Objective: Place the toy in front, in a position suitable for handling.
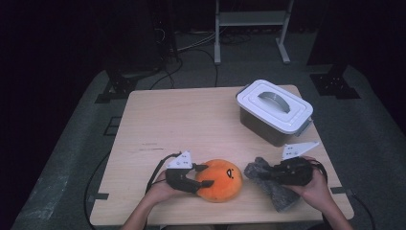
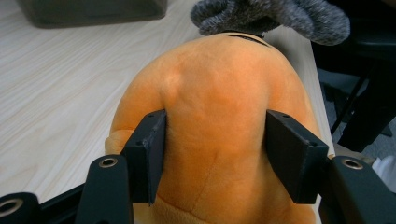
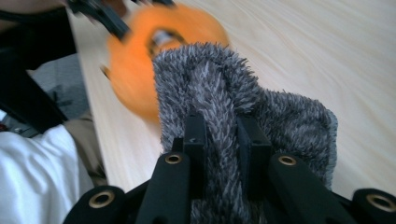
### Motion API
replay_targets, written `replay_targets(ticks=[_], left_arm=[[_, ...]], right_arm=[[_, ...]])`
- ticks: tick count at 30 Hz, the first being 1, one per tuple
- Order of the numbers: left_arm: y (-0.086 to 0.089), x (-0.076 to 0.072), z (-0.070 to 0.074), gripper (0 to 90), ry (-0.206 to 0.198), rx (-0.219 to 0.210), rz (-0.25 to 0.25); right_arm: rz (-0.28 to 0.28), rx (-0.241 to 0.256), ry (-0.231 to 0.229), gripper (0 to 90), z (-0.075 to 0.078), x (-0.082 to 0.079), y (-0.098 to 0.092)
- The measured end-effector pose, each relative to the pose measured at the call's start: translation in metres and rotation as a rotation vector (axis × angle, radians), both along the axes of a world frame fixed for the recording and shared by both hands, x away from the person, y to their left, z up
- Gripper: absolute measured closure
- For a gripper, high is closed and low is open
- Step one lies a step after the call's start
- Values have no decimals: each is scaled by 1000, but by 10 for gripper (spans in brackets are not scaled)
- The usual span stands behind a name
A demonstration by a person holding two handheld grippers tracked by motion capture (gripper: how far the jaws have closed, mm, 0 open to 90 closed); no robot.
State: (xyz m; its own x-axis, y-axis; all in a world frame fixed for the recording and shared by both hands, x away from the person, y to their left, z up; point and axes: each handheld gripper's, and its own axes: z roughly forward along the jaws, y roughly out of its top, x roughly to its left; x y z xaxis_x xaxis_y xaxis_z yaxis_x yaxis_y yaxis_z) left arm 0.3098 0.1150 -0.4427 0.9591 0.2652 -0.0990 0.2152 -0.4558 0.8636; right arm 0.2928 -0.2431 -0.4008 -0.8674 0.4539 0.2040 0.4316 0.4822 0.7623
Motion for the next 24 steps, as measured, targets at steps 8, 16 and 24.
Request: replay_targets(ticks=[8, 16, 24], left_arm=[[-18, -2, 4, 400, -16, 25, 12], [-13, -2, 1, 392, -9, 14, 26], [-8, -2, -1, 384, -6, 7, 28]], right_arm=[[115, 19, -29, 755, 16, 3, 44], [148, 18, -8, 752, 2, 7, 60], [103, 33, 15, 752, -11, 2, 39]])
